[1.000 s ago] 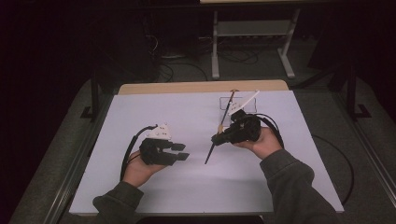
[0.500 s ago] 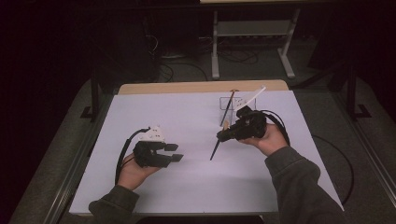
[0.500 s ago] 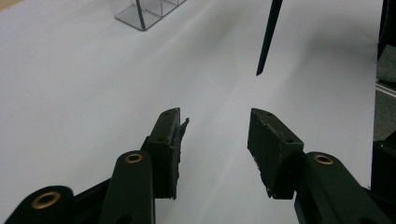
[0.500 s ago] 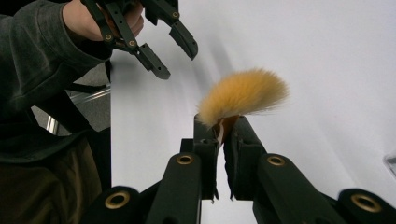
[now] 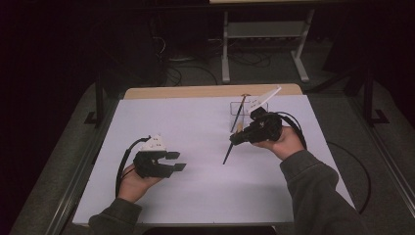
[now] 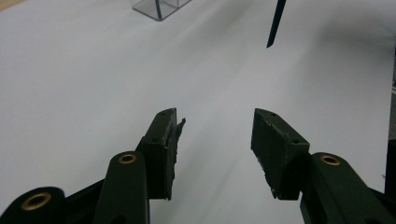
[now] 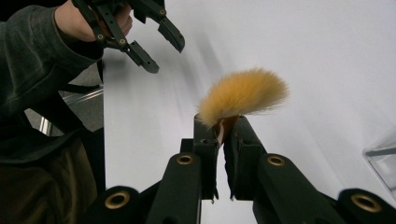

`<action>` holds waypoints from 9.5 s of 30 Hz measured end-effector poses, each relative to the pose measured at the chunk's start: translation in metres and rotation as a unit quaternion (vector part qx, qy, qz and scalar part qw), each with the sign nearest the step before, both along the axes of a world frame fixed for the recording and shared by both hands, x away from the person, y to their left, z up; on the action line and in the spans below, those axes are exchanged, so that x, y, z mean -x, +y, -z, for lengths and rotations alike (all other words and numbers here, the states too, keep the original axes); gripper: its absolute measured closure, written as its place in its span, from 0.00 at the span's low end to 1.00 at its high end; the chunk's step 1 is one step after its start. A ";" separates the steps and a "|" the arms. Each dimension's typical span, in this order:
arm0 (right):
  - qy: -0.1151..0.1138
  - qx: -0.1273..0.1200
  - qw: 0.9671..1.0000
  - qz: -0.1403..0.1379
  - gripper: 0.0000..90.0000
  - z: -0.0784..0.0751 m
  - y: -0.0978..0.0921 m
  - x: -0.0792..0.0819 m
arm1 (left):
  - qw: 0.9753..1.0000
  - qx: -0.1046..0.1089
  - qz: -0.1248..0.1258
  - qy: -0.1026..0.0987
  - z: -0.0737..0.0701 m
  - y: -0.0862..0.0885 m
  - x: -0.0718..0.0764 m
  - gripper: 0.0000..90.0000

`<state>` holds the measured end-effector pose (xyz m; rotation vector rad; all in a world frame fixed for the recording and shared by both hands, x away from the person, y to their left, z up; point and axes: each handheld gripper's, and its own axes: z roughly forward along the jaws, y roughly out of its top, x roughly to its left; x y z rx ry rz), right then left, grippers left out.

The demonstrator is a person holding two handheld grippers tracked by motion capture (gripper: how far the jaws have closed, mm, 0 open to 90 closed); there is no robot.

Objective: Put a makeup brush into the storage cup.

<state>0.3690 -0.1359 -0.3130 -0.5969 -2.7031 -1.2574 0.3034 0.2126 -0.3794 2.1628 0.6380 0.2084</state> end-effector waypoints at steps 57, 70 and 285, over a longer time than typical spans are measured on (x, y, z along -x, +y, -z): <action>-0.022 0.017 0.999 0.038 0.92 -0.030 -0.022 -0.020 | 0.999 0.008 -0.042 -0.015 0.006 0.032 0.009 0.47; -0.024 0.020 0.998 0.048 0.92 -0.037 -0.029 -0.026 | 0.999 0.005 -0.041 -0.016 0.006 0.032 0.009 0.46; 0.004 0.058 0.977 0.206 0.92 0.009 -0.049 -0.120 | 0.999 0.002 -0.051 -0.011 0.010 0.042 0.005 0.39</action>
